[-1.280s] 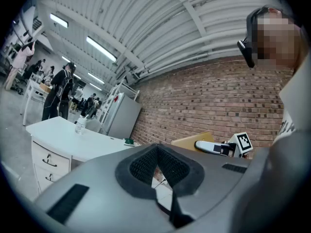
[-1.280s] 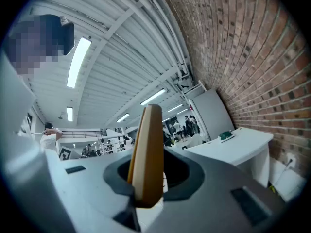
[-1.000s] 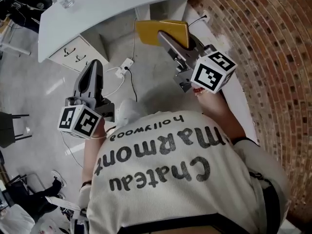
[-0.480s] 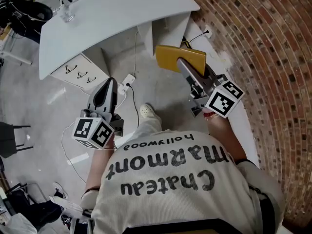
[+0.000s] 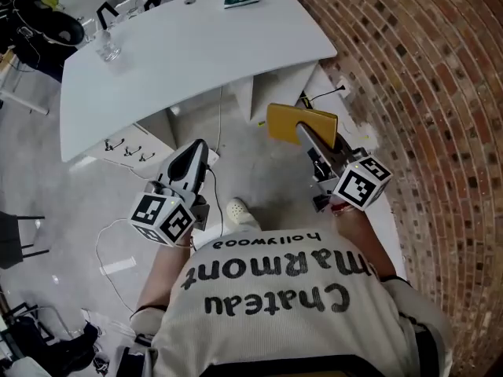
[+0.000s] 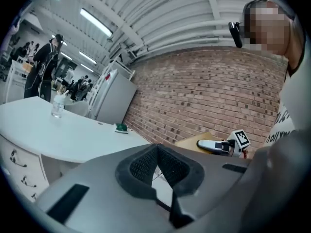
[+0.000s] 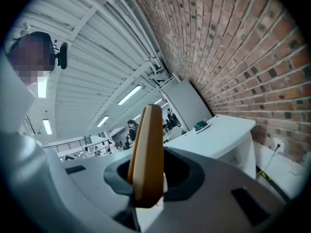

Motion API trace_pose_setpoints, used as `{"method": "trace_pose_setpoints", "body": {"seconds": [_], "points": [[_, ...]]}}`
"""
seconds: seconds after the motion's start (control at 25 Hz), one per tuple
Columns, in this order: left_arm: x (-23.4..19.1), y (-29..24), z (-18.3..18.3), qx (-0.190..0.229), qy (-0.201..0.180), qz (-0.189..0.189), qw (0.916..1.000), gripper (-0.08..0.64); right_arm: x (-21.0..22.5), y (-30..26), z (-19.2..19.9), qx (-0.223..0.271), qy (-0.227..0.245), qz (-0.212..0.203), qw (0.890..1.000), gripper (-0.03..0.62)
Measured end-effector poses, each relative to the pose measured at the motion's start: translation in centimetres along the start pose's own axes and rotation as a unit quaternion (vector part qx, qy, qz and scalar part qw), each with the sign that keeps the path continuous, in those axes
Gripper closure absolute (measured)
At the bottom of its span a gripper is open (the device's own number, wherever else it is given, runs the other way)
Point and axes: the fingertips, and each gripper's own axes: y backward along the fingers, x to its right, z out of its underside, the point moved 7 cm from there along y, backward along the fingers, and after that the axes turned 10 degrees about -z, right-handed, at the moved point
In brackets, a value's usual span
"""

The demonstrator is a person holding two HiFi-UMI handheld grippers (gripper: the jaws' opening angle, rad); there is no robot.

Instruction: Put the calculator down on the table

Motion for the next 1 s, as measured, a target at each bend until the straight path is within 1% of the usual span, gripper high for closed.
{"method": "trace_pose_setpoints", "body": {"seconds": [0.2, 0.32, 0.44, 0.56, 0.68, 0.8, 0.92, 1.0], "points": [[-1.4, -5.0, -3.7, 0.021, -0.023, 0.008, 0.9995, 0.560, 2.6, -4.2, -3.1, 0.015, 0.007, -0.013, 1.000, 0.500], [-1.7, -8.1, -4.9, 0.042, -0.025, 0.012, 0.9987, 0.560, 4.6, -5.8, -4.3, 0.023, 0.014, -0.018, 0.999, 0.500], [-1.2, -11.2, -4.5, 0.052, -0.017, 0.005, 0.9985, 0.560, 7.8, -6.4, -4.5, 0.014, 0.000, -0.025, 1.000, 0.500], [-0.4, -13.8, -3.3, 0.046, -0.006, -0.008, 0.9989, 0.560, 11.4, -6.7, -4.7, -0.011, -0.016, -0.031, 0.999, 0.500], [-0.7, -15.3, -3.4, 0.034, -0.003, -0.027, 0.9990, 0.560, 14.9, -8.1, -5.6, -0.031, -0.034, -0.038, 0.998, 0.500], [-1.7, -16.4, -4.2, 0.039, 0.006, -0.065, 0.9971, 0.560, 18.4, -10.5, -6.9, -0.055, -0.052, -0.051, 0.996, 0.500], [-1.5, -17.6, -4.2, 0.053, 0.016, -0.113, 0.9920, 0.560, 21.5, -12.2, -9.0, -0.082, -0.045, -0.074, 0.993, 0.500], [-1.0, -18.7, -4.0, 0.070, 0.023, -0.138, 0.9877, 0.560, 23.2, -13.0, -10.3, -0.092, -0.038, -0.093, 0.991, 0.500]]}}
